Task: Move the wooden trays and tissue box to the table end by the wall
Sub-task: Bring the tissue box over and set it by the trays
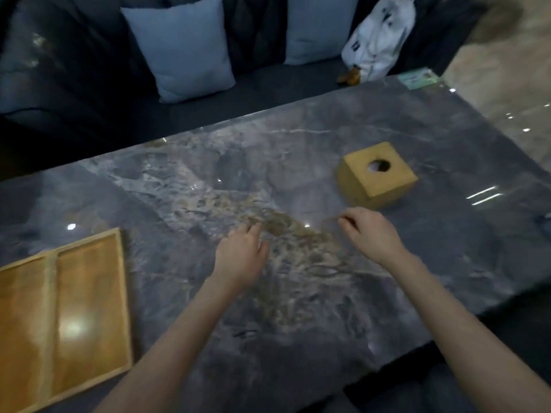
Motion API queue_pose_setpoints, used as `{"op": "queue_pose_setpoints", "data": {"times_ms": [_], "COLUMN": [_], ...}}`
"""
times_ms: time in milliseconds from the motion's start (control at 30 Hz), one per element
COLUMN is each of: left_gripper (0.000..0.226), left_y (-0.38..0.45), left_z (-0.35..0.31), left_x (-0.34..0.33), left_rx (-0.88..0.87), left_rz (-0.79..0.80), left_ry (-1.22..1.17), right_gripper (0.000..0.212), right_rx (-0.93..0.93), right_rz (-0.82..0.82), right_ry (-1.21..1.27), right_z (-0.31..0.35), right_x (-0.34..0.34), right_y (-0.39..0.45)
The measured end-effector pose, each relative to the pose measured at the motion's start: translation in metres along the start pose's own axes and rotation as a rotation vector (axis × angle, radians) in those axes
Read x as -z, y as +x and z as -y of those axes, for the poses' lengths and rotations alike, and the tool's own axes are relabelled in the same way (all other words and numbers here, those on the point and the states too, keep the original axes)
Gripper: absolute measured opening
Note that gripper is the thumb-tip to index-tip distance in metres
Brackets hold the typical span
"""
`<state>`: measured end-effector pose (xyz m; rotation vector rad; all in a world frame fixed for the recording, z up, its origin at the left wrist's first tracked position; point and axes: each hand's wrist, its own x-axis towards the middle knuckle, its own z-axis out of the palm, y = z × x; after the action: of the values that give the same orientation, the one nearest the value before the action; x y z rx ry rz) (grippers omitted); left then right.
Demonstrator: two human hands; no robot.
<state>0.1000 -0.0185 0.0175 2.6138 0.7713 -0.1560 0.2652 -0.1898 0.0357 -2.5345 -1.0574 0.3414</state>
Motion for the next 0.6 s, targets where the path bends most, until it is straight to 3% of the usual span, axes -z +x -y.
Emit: {"op": "queue_pose_setpoints", "data": {"times_ms": [133, 367, 500, 600], "left_gripper": [0.054, 0.069, 0.074, 0.076], "left_y": [0.044, 0.108, 0.134, 0.143], "left_z": [-0.066, -0.145, -0.171, -0.183], "left_x": [-0.022, -0.053, -0.072, -0.083], "left_rx": [-0.085, -0.111, -0.007, 0.012], "left_rz": [-0.107, 0.036, 0.245, 0.303], "left_ry": [-0.017, 0.036, -0.15, -0.55], "right_gripper": [0.025, 0.037, 0.046, 0.046], "right_rx": [-0.076, -0.177, -0.291, -0.454], "right_rz": [-0.071, -0.154, 0.045, 0.117], "right_ry": [-0.092, -0.017, 0.304, 0.663], "right_z": [-0.073, -0.16, -0.179, -0.185], "right_x": [0.03, 0.05, 0.046, 0.043], "right_y": [0.02, 0.066, 0.085, 0.088]}}
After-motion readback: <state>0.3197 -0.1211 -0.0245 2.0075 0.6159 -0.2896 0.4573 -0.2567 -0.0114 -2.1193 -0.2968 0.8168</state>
